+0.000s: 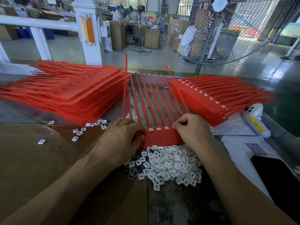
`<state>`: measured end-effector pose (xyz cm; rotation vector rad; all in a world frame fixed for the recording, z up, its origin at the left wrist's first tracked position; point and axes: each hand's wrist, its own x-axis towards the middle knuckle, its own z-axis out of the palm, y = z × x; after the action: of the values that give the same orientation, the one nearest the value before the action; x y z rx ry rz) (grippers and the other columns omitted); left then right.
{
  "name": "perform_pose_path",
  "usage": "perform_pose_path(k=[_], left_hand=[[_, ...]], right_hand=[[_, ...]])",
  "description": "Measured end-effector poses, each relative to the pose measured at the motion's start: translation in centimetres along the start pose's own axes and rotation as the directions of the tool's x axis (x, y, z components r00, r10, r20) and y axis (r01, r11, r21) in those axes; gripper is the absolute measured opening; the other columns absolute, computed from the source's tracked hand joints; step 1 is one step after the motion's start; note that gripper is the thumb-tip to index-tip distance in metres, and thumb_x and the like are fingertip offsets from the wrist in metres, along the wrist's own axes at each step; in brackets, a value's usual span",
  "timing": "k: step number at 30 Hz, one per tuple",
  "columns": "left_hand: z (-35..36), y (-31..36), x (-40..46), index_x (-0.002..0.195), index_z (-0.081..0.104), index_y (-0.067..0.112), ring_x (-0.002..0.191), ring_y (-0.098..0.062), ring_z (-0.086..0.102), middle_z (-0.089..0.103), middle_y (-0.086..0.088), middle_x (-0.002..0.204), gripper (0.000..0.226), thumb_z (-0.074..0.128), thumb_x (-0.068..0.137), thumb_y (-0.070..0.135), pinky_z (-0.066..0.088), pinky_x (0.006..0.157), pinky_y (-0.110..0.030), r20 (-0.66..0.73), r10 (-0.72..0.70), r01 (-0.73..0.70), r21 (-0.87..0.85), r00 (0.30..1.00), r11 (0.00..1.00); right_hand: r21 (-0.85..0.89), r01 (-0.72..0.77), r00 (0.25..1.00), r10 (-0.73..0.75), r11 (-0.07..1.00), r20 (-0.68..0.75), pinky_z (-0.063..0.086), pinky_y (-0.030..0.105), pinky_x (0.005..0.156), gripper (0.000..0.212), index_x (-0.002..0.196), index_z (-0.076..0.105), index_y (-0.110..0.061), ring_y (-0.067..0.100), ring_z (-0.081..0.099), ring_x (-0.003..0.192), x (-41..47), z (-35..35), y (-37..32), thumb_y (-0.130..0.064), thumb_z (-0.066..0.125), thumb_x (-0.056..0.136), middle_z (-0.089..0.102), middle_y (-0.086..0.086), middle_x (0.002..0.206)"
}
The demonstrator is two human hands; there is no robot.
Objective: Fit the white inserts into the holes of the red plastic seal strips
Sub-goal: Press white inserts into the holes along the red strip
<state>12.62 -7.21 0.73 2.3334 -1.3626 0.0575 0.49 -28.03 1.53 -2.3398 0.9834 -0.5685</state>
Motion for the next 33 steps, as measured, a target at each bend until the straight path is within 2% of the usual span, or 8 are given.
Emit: perform_pose_path(k=[8, 12, 15, 18, 23, 28, 30, 33], left_hand=[[0.0, 0.1, -0.1, 0.133, 0.058, 0.039, 0.124, -0.008, 0.043, 0.055, 0.017, 0.130, 0.035, 0.050, 0.099, 0.045, 0.037, 0.108, -0.033, -0.014, 0.005, -0.005, -0.005, 1.000, 1.000], [-0.1, 0.1, -0.1, 0.133, 0.057, 0.039, 0.124, -0.008, 0.042, 0.054, 0.017, 0.130, 0.036, 0.049, 0.099, 0.046, 0.038, 0.110, -0.036, -0.012, 0.000, 0.000, -0.005, 1.000, 1.000], [-0.1, 0.1, -0.1, 0.134, 0.057, 0.040, 0.125, -0.008, 0.042, 0.053, 0.017, 0.131, 0.037, 0.047, 0.099, 0.047, 0.038, 0.110, -0.036, -0.002, -0.001, 0.001, -0.003, 1.000, 1.000], [-0.1, 0.1, -0.1, 0.134, 0.057, 0.040, 0.124, -0.008, 0.042, 0.054, 0.017, 0.131, 0.036, 0.048, 0.099, 0.046, 0.038, 0.110, -0.035, -0.004, -0.001, 0.000, -0.006, 1.000, 1.000], [0.0, 0.1, -0.1, 0.133, 0.058, 0.039, 0.123, -0.007, 0.043, 0.054, 0.017, 0.130, 0.035, 0.050, 0.099, 0.045, 0.038, 0.109, -0.034, -0.018, 0.003, -0.003, -0.006, 1.000, 1.000], [0.0, 0.1, -0.1, 0.133, 0.058, 0.039, 0.123, -0.006, 0.042, 0.054, 0.018, 0.130, 0.036, 0.050, 0.099, 0.045, 0.038, 0.108, -0.033, -0.027, 0.007, -0.008, -0.007, 1.000, 1.000], [-0.1, 0.1, -0.1, 0.133, 0.058, 0.038, 0.123, -0.007, 0.042, 0.054, 0.018, 0.130, 0.036, 0.050, 0.099, 0.045, 0.038, 0.108, -0.032, -0.029, 0.011, -0.011, -0.007, 1.000, 1.000], [-0.1, 0.1, -0.2, 0.133, 0.059, 0.038, 0.123, -0.007, 0.043, 0.055, 0.017, 0.130, 0.036, 0.050, 0.099, 0.045, 0.037, 0.108, -0.032, -0.031, 0.014, -0.015, -0.006, 0.999, 1.000]], right_hand=[[0.003, 0.065, 0.997, -0.065, 0.998, 0.043, 0.055, 0.034, 0.085, 0.016, 0.098, 0.079, -0.024, 0.007, 0.067, 0.090, -0.8, -0.9, -0.1, -0.017, 0.065, 0.095, 0.074, -0.011, 0.098], [-0.049, 0.134, 0.989, -0.130, 0.990, 0.074, 0.055, 0.034, 0.088, 0.021, 0.101, 0.080, -0.020, 0.009, 0.067, 0.092, -1.1, -1.3, -0.4, -0.011, 0.062, 0.094, 0.075, -0.008, 0.105], [-0.151, 0.182, 0.982, -0.171, 0.972, 0.081, 0.051, 0.030, 0.086, 0.024, 0.105, 0.080, -0.020, 0.012, 0.063, 0.095, -1.3, -1.3, -0.4, -0.011, 0.060, 0.095, 0.068, -0.003, 0.110], [-0.226, 0.217, 0.975, -0.199, 0.950, 0.097, 0.052, 0.035, 0.086, 0.025, 0.111, 0.077, -0.019, 0.019, 0.062, 0.098, -1.5, -1.2, -0.4, -0.013, 0.057, 0.097, 0.062, 0.002, 0.113], [-0.310, 0.249, 0.968, -0.223, 0.917, 0.118, 0.053, 0.039, 0.085, 0.026, 0.112, 0.075, -0.021, 0.020, 0.062, 0.102, -1.6, -1.1, -0.7, -0.015, 0.055, 0.097, 0.061, 0.001, 0.114], [-0.216, 0.188, 0.981, -0.171, 0.958, 0.093, 0.050, 0.032, 0.082, 0.025, 0.113, 0.074, -0.019, 0.017, 0.063, 0.094, -1.6, -1.0, -0.3, -0.013, 0.054, 0.099, 0.063, 0.002, 0.117], [-0.154, 0.152, 0.987, -0.142, 0.976, 0.079, 0.052, 0.032, 0.086, 0.025, 0.114, 0.073, -0.020, 0.014, 0.064, 0.097, -1.7, -1.0, -0.2, -0.012, 0.055, 0.098, 0.065, -0.001, 0.118], [-0.096, 0.127, 0.991, -0.121, 0.987, 0.063, 0.053, 0.031, 0.082, 0.026, 0.116, 0.070, -0.023, 0.012, 0.064, 0.092, -1.8, -1.1, -0.1, -0.012, 0.055, 0.099, 0.067, -0.005, 0.116]])
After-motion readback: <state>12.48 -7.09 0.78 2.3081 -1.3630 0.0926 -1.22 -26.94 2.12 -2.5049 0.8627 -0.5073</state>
